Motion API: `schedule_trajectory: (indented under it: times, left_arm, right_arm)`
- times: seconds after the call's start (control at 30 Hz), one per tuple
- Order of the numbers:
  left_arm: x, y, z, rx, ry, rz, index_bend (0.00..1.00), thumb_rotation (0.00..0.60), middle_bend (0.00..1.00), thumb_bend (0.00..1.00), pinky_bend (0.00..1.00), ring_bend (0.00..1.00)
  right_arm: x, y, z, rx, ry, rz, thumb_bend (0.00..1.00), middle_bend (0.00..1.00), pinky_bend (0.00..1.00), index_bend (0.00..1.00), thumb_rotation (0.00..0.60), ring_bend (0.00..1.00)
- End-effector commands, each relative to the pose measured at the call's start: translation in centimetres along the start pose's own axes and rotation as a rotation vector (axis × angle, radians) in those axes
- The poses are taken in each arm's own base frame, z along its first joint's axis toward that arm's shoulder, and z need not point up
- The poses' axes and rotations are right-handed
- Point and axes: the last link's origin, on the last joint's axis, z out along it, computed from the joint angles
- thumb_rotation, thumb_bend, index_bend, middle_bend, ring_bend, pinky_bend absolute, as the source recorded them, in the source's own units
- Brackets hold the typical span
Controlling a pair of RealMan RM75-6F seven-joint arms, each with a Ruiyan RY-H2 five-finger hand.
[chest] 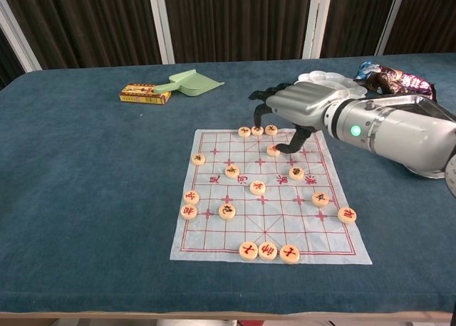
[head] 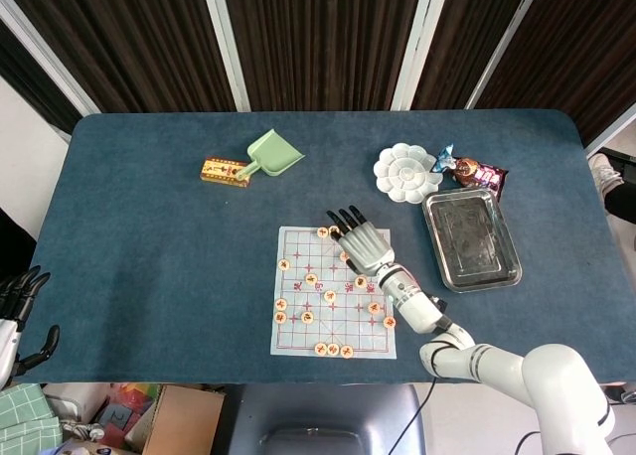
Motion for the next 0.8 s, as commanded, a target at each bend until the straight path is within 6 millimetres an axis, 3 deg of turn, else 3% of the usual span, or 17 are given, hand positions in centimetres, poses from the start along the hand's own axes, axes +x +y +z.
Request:
schedule_trajectory:
  times: [0.03, 0.1, 0.2, 0.27, 0.37, 0.43, 0.5, 0.63, 0.8]
  left_arm:
    - [0.0, 0.1, 0.0, -0.004, -0.002, -0.001, 0.00, 0.600, 0.00, 0.46, 0.03, 0.00]
    - [0.1, 0.1, -0.1, -0.009, 0.000, -0.002, 0.00, 0.600, 0.00, 0.46, 0.03, 0.00]
    - [0.2, 0.2, -0.4, -0.012, 0.011, -0.001, 0.00, 0.600, 0.00, 0.46, 0.03, 0.00]
    - [0.3, 0.2, -0.6, -0.010, 0.025, 0.005, 0.00, 0.600, 0.00, 0.46, 0.03, 0.00]
    - [0.5, 0.4, -0.9, -0.003, 0.048, 0.021, 0.00, 0.600, 0.00, 0.46, 0.03, 0.00]
    - [0.6, 0.6, -1.1, -0.009, 0.058, 0.029, 0.00, 0.600, 0.00, 0.46, 0.03, 0.00]
    - [0.6, 1.1, -1.2, -0.043, 0.060, 0.018, 0.00, 0.600, 0.00, 0.46, 0.03, 0.00]
    - [0.3, 1.7, -1.6, -0.069, 0.057, 0.024, 0.00, 0.600, 0.00, 0.46, 0.03, 0.00]
    - [-0.1, 2.2, -1.6, -0.071, 0.050, 0.049, 0.00, 0.600, 0.00, 0.46, 0.03, 0.00]
  right_arm:
    - [1.5, 1.4, -2.4, 0.005, 0.065, 0.023, 0.48, 0.02, 0.00, 0.35, 0.600, 0.00]
    - [2.4, 2.2, -4.5, 0.010, 0.102, 0.034, 0.48, 0.00, 0.00, 0.31, 0.600, 0.00]
    - [4.2, 3.8, -9.8, -0.005, 0.167, 0.078, 0.48, 0.00, 0.00, 0.23, 0.600, 0.00]
    - [5.3, 5.2, -15.2, -0.057, 0.196, 0.129, 0.47, 0.00, 0.00, 0.13, 0.600, 0.00]
    - [5.9, 7.1, -24.2, -0.214, 0.184, 0.178, 0.39, 0.00, 0.00, 0.00, 0.600, 0.00]
    - [5.0, 8.2, -29.9, -0.352, 0.171, 0.196, 0.37, 0.00, 0.00, 0.00, 0.600, 0.00]
    - [3.6, 8.9, -34.1, -0.470, 0.209, 0.252, 0.37, 0.00, 0.00, 0.00, 0.600, 0.00]
    - [1.6, 10.0, -37.4, -0.556, 0.256, 0.239, 0.36, 0.00, 0.00, 0.00, 0.600, 0.00]
    - [1.9, 10.5, -37.7, -0.548, 0.319, 0.279, 0.36, 0.00, 0.00, 0.00, 0.600, 0.00]
